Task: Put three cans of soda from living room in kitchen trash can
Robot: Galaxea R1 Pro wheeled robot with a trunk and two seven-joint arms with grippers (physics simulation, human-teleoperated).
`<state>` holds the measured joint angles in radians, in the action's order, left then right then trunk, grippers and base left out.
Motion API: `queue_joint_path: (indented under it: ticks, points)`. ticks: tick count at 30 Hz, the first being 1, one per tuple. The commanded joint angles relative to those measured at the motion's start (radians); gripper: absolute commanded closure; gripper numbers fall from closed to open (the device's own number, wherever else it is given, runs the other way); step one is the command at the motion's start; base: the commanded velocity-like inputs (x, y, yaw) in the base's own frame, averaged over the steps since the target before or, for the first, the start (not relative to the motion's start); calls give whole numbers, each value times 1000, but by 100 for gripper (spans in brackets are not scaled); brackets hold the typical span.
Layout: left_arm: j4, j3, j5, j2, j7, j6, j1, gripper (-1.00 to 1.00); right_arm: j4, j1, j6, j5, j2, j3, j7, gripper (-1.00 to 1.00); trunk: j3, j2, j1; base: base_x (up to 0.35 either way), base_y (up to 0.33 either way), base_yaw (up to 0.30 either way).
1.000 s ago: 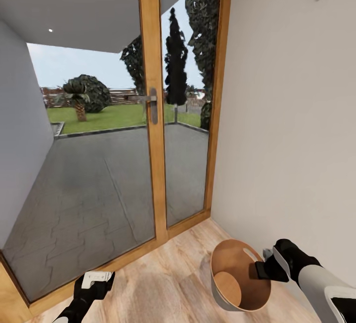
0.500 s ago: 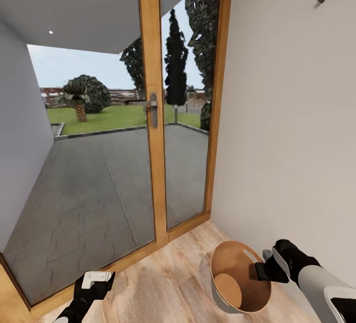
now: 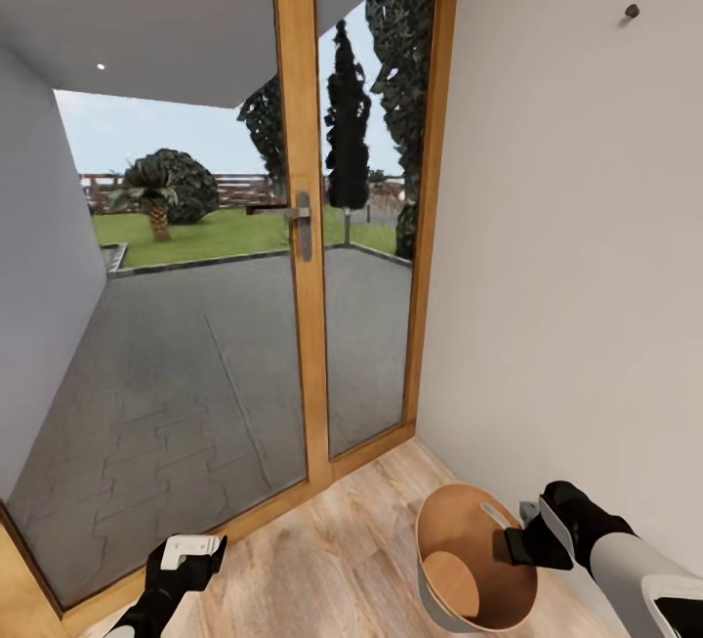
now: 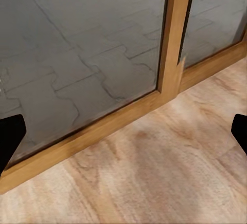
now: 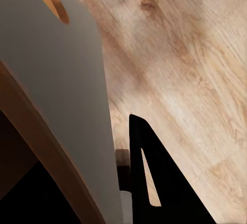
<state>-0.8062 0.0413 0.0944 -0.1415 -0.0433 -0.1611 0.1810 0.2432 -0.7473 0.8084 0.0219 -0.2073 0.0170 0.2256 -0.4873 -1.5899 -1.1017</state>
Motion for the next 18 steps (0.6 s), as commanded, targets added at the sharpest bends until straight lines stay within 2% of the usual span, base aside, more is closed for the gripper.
queue_joint_path:
  ticks: [1,6,18]
  points:
    - [0,1,0,0,-1,-6,0,-100,1,0,2,-17,0,7,1,100,0,0,0,-6,0,0]
    - [0,2,-1,0,-4,-17,0,-100,2,23,0,-16,0,8,-1,100,0,0,0,-97,90,0]
    - [0,5,-1,0,-6,-20,0,-100,4,37,-2,-13,-1,8,-5,100,0,0,0,-205,218,0]
